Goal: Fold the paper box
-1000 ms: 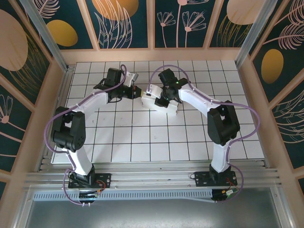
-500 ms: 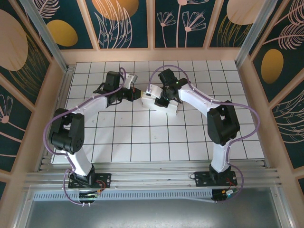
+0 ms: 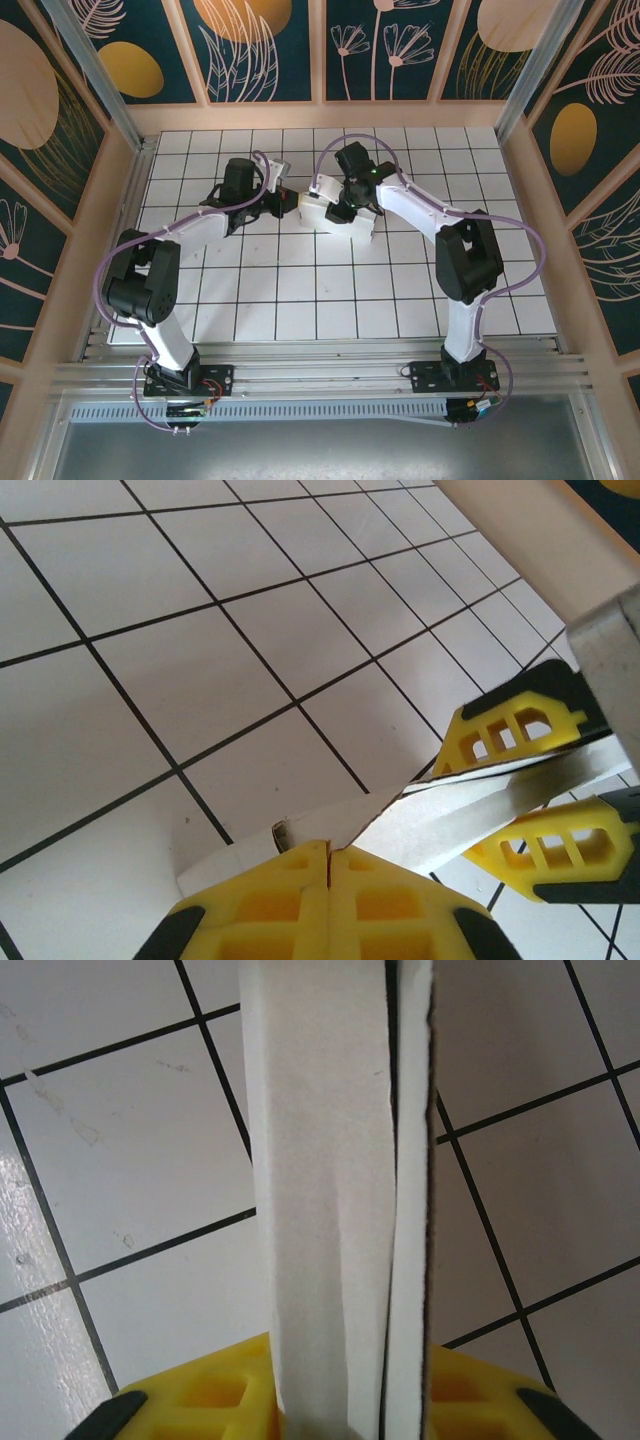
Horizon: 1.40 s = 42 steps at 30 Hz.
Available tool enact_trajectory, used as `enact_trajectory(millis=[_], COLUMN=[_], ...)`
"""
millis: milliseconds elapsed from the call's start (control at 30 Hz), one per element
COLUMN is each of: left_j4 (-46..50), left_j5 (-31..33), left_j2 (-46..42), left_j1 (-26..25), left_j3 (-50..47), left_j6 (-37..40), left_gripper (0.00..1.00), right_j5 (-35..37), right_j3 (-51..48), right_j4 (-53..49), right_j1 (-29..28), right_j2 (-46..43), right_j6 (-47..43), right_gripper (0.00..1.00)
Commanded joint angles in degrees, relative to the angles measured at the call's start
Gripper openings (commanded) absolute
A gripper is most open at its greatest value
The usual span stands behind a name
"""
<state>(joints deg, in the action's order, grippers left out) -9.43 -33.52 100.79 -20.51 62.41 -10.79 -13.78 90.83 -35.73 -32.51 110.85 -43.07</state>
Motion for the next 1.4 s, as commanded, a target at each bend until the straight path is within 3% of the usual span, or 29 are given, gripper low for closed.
enact_trajectory(millis=[0, 233, 567, 767, 967, 1100, 1267, 1367], left_j4=[11.1, 12.8, 13.2, 13.5, 14.2, 14.5, 16.2, 17.2], left_j5=[0.7, 1.3, 1.3, 1.0, 0.7, 0.3, 0.3, 0.3], left_j2=[5.1, 5.5, 5.7, 6.2, 6.3, 6.2, 6.3, 6.3], left_j1=[-2.7, -2.7, -2.7, -2.7, -2.7, -2.7, -2.7, -2.7], left_j3=[-2.8, -1.4, -0.6, 0.2, 1.4, 1.9, 3.0, 3.6], left_j6=[0.1, 0.5, 0.3, 0.1, 0.1, 0.0, 0.4, 0.7], left_gripper=[0.00, 0.00, 0.00, 0.00, 0.00, 0.00, 0.00, 0.00], right_j5=[-4.3, -6.1, -7.4, -8.4, -6.9, -9.8, -17.6, -20.7], right_j3=[0.5, -0.2, -1.3, -2.8, -10.4, -21.5, -30.0, -30.2], right_j4=[4.9, 8.0, 13.1, 18.5, 28.3, 31.6, 28.0, 23.6], right_j1=[0.1, 0.9, 0.9, 3.5, 7.3, 15.0, 25.4, 28.1], right_j2=[1.5, -0.4, -4.2, -8.0, -17.9, -26.5, -31.1, -30.4], right_j6=[2.7, 4.2, 6.4, 14.1, 28.3, 39.0, 40.7, 39.7], right_gripper=[0.33, 0.51, 0.64, 0.64, 0.63, 0.54, 0.46, 0.45])
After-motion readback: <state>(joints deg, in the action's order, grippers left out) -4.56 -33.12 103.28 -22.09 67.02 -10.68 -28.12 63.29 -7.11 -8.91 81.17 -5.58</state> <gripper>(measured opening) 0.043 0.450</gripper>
